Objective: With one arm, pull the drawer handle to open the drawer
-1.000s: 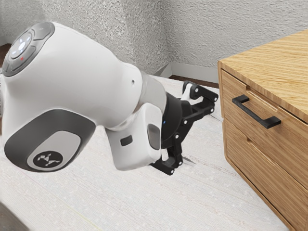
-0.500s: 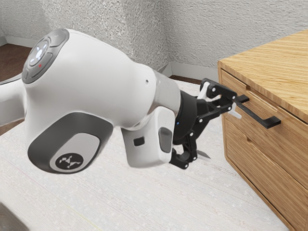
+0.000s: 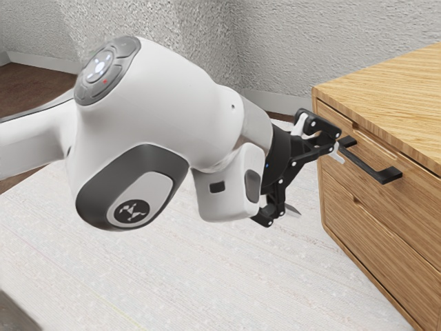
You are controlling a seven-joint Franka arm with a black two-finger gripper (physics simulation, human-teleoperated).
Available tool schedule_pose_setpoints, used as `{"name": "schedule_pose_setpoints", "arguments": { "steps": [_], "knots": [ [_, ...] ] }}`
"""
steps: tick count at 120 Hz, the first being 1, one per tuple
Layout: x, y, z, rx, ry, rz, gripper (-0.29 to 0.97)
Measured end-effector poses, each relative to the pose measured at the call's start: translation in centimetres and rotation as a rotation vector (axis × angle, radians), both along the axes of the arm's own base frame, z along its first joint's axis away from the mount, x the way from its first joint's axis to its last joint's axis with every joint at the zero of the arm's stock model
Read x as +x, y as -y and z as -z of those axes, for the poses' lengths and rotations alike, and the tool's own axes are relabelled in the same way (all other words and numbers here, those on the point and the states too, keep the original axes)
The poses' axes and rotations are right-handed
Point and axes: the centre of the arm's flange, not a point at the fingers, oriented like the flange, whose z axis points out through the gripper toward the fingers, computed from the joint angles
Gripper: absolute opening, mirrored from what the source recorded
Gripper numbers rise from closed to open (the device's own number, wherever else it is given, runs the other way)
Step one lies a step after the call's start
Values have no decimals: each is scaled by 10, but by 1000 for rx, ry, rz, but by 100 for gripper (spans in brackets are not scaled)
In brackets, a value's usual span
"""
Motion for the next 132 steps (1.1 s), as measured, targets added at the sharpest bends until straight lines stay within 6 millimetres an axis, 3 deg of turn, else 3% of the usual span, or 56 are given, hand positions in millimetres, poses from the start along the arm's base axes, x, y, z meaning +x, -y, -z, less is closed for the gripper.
{"name": "schedule_pose_setpoints", "arguments": {
  "steps": [84, 106, 132],
  "knots": [
    [12, 10, 10, 22, -3, -10, 68],
    [30, 16, 21, 23, -19, -13, 68],
    [46, 10, 20, 18, -15, -31, 68]
  ]
}}
